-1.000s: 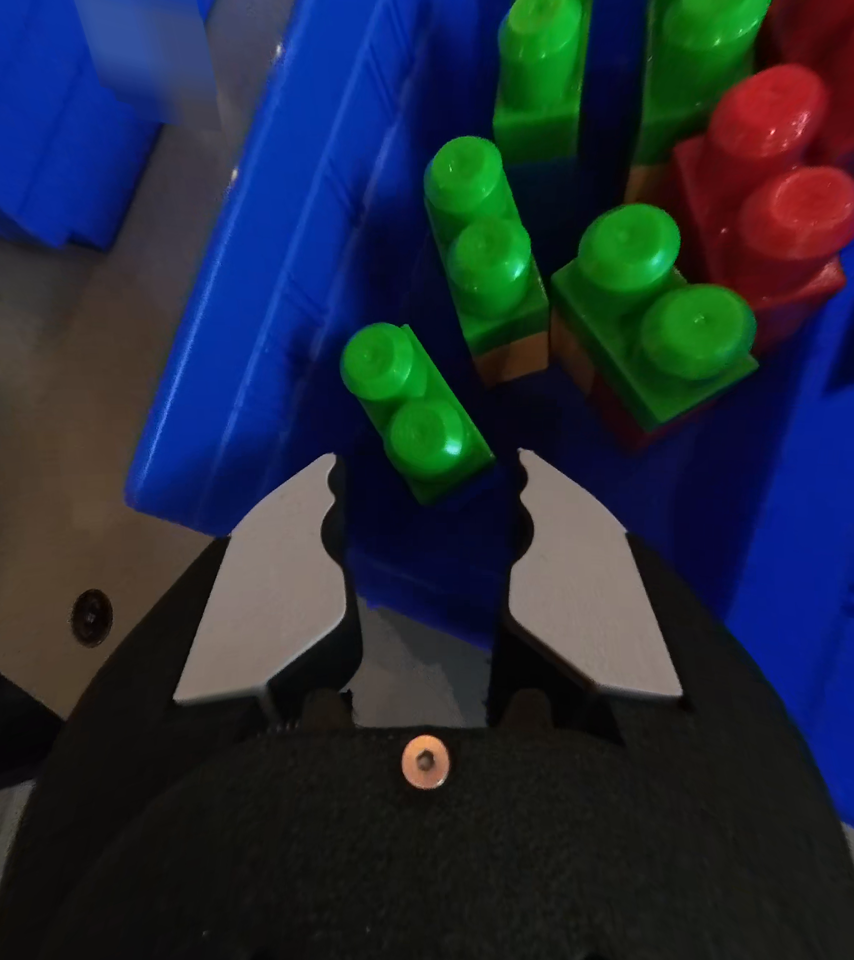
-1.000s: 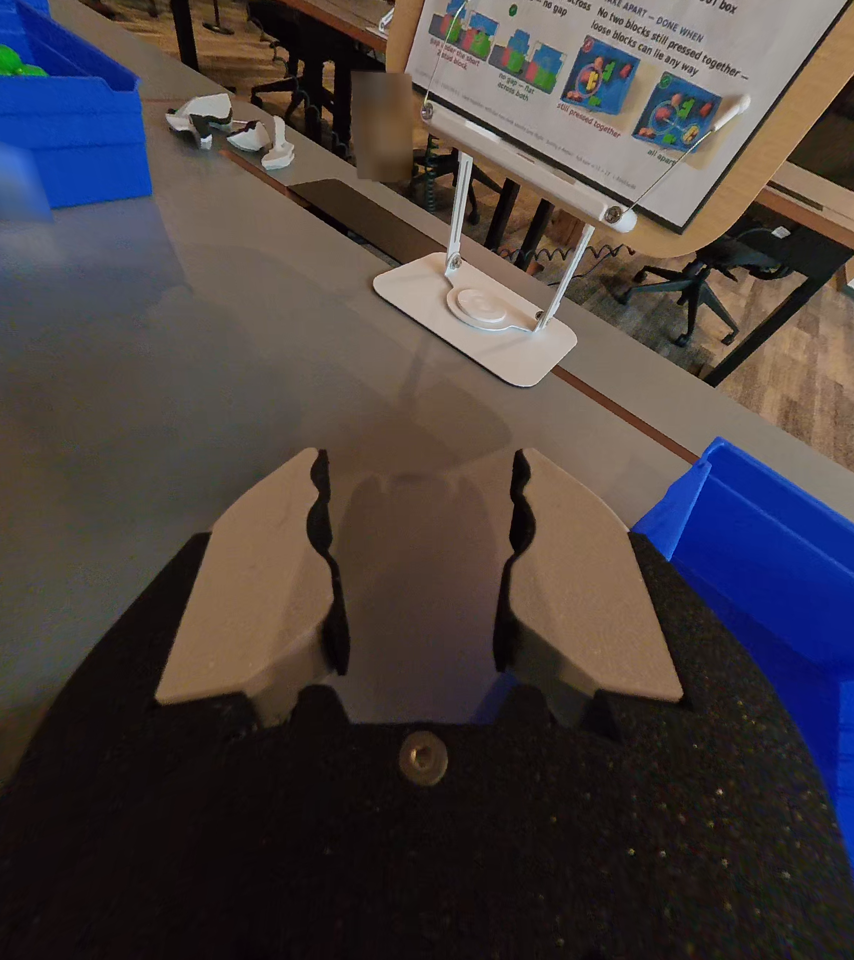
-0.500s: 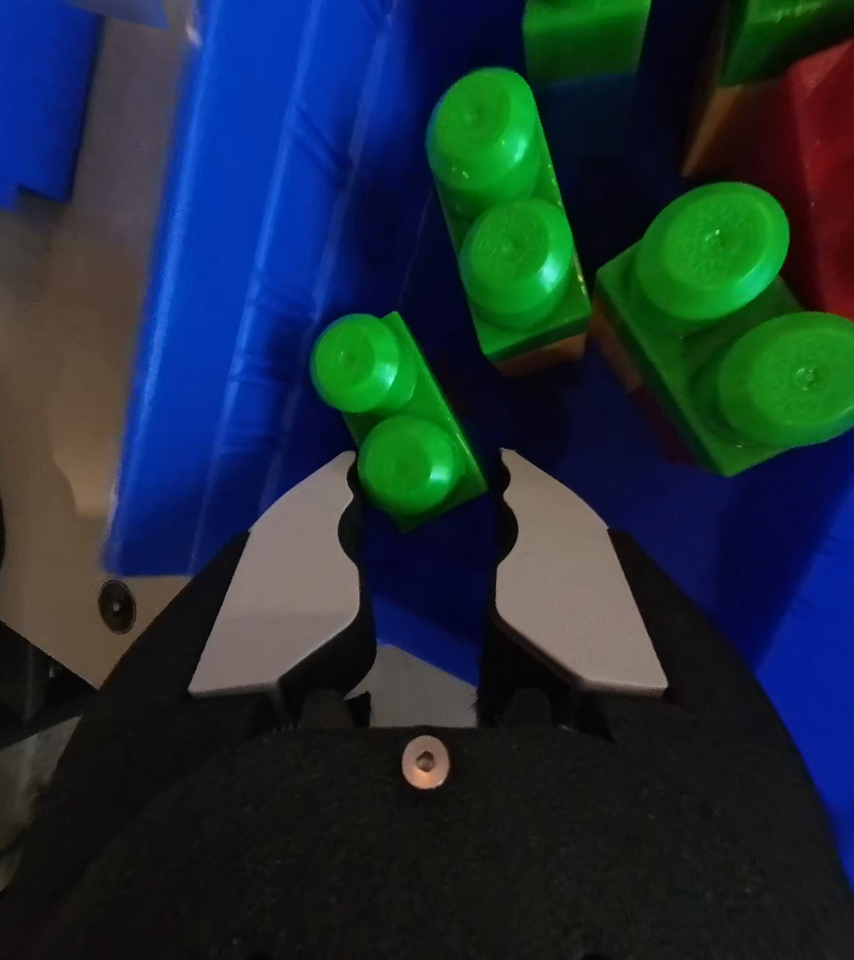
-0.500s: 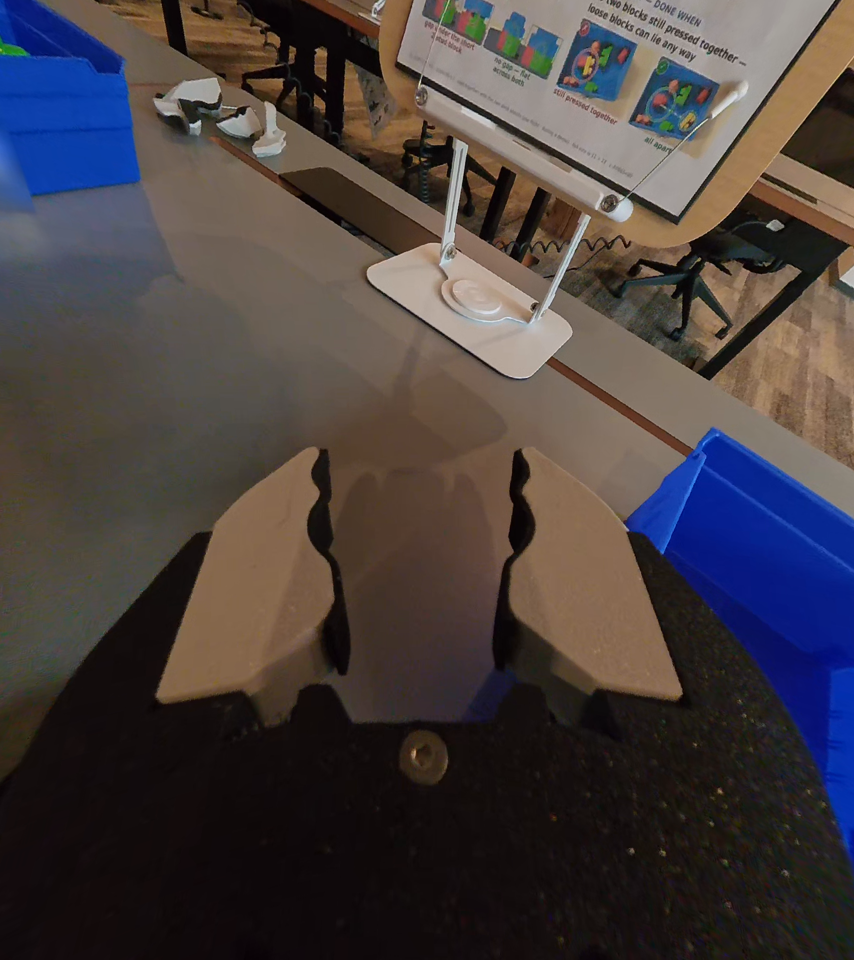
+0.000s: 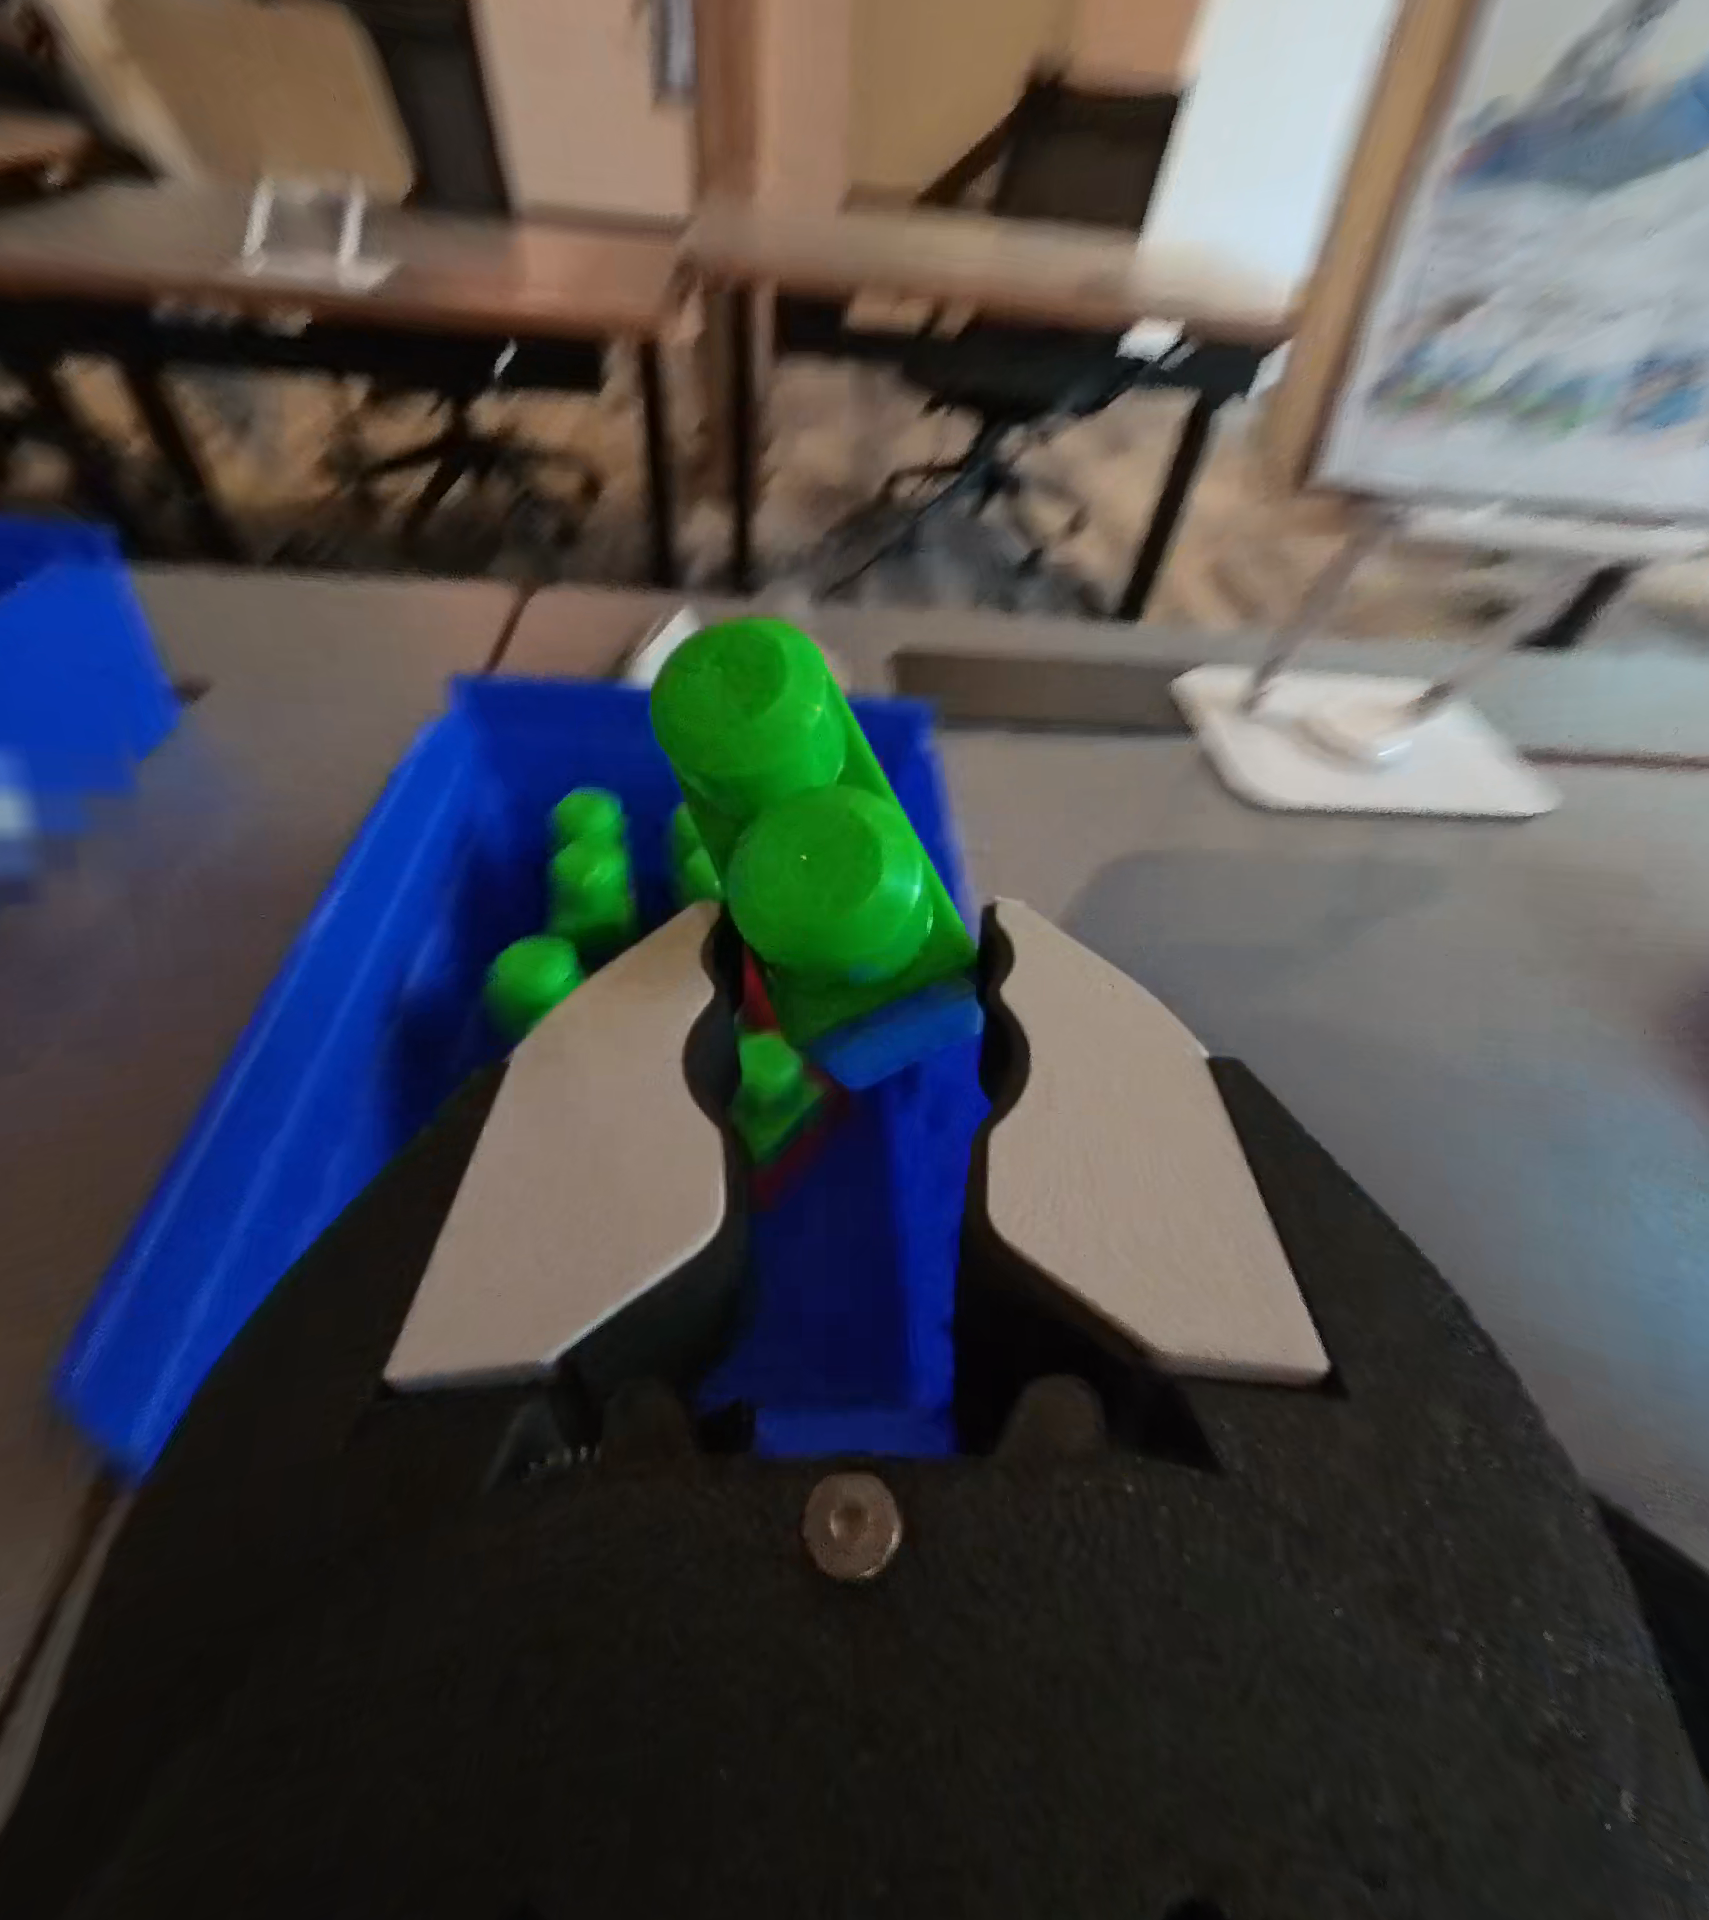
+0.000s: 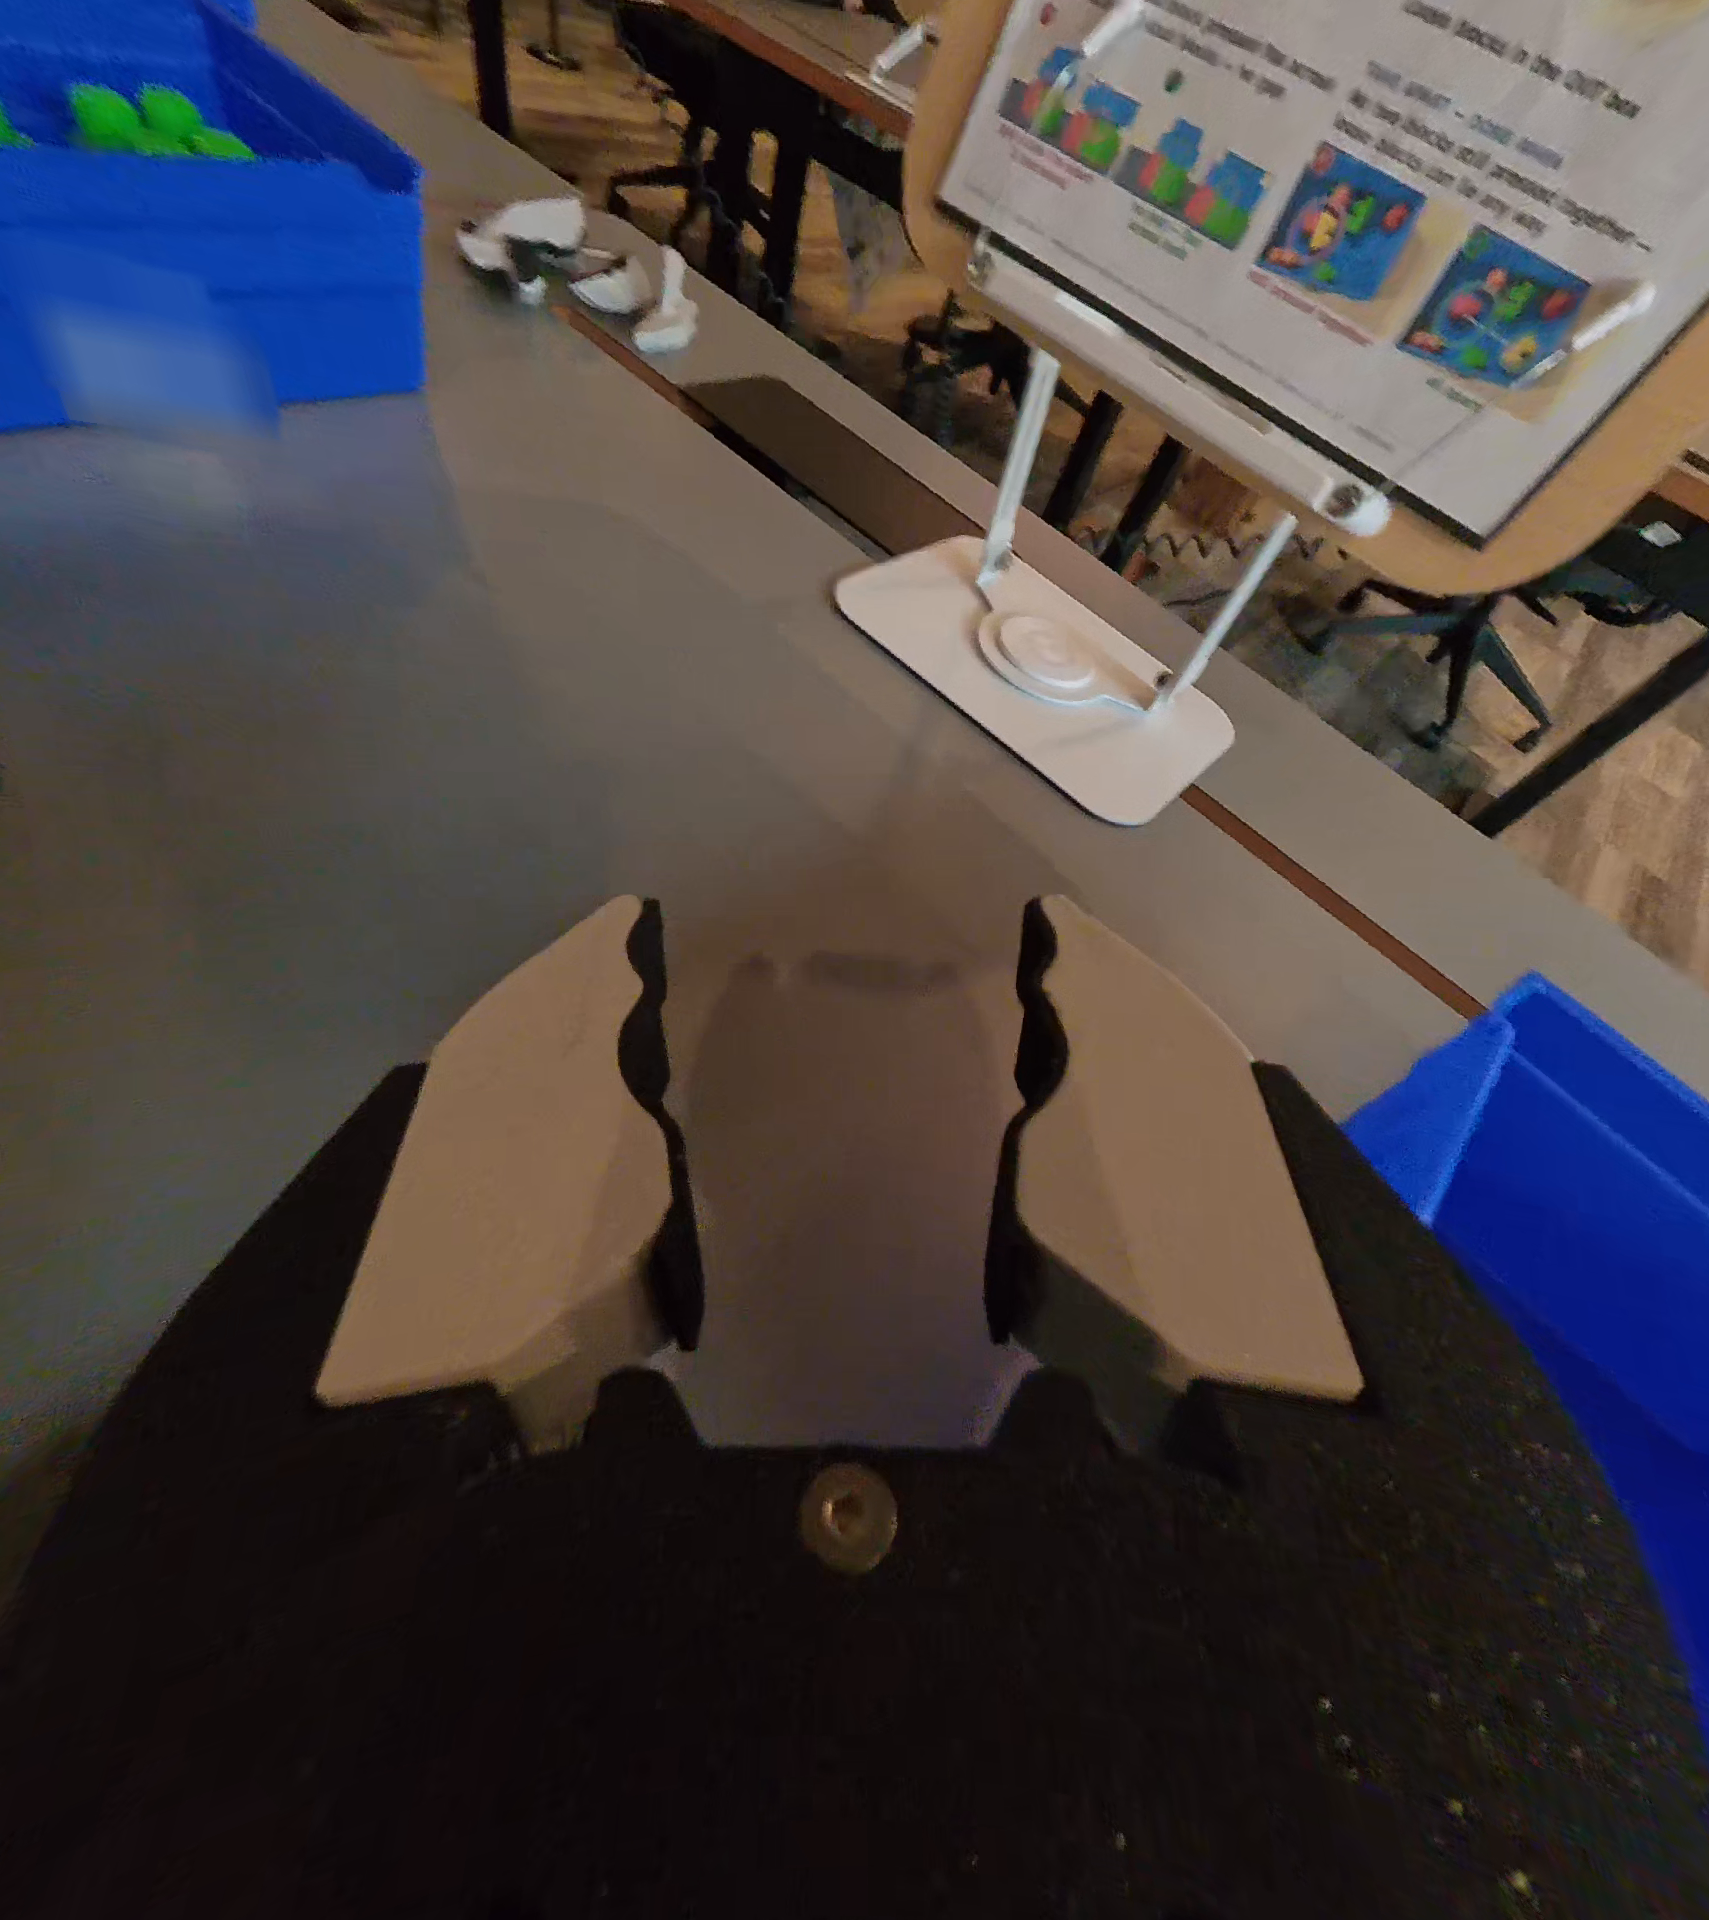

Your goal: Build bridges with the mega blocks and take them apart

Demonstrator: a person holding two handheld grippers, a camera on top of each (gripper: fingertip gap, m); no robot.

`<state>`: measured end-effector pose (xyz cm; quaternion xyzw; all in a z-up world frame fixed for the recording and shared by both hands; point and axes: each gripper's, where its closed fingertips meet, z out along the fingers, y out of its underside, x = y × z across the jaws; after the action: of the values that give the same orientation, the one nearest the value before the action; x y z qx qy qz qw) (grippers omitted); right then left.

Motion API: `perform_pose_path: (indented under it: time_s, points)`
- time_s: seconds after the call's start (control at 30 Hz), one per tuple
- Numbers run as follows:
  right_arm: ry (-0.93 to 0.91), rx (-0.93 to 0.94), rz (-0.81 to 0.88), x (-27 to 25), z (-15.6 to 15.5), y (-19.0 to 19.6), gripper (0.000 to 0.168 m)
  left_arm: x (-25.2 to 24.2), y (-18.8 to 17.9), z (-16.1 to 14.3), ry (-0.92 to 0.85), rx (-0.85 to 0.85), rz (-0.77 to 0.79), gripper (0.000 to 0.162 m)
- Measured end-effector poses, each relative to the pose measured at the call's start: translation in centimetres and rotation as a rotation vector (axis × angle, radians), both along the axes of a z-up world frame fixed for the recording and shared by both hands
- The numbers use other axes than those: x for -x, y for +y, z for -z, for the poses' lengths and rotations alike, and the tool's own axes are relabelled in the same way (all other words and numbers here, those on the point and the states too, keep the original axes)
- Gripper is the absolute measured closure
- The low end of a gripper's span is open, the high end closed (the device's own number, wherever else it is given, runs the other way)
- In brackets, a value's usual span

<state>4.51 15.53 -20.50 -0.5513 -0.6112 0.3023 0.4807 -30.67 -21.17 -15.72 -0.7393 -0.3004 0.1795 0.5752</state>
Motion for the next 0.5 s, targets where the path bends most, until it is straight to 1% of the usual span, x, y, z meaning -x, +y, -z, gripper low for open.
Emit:
perform_pose_path:
  time_s: [0.1,0.2,0.37,0.43,0.5]
  points:
    - [0.036,0.036,-0.088,0.9,-1.0,-2.1,0.104,-3.7,2.4,-3.6,0.081,-0.163,0.178,0.118]
    - [0.069,0.072,-0.196,2.0,-2.2,-4.6,0.104,-7.6,4.6,-6.2,0.151,-0.293,0.346,0.119]
    - [0.132,0.144,-0.410,4.4,-4.9,-10.1,0.105,-14.1,8.4,-8.8,0.214,-0.469,0.601,0.118]
    - [0.175,0.213,-0.523,5.4,-6.4,-12.8,0.104,-16.7,9.6,-9.5,0.217,-0.543,0.697,0.119]
    - [0.240,0.321,-0.637,6.3,-8.2,-15.5,0.103,-19.0,10.6,-10.2,0.207,-0.608,0.786,0.119]
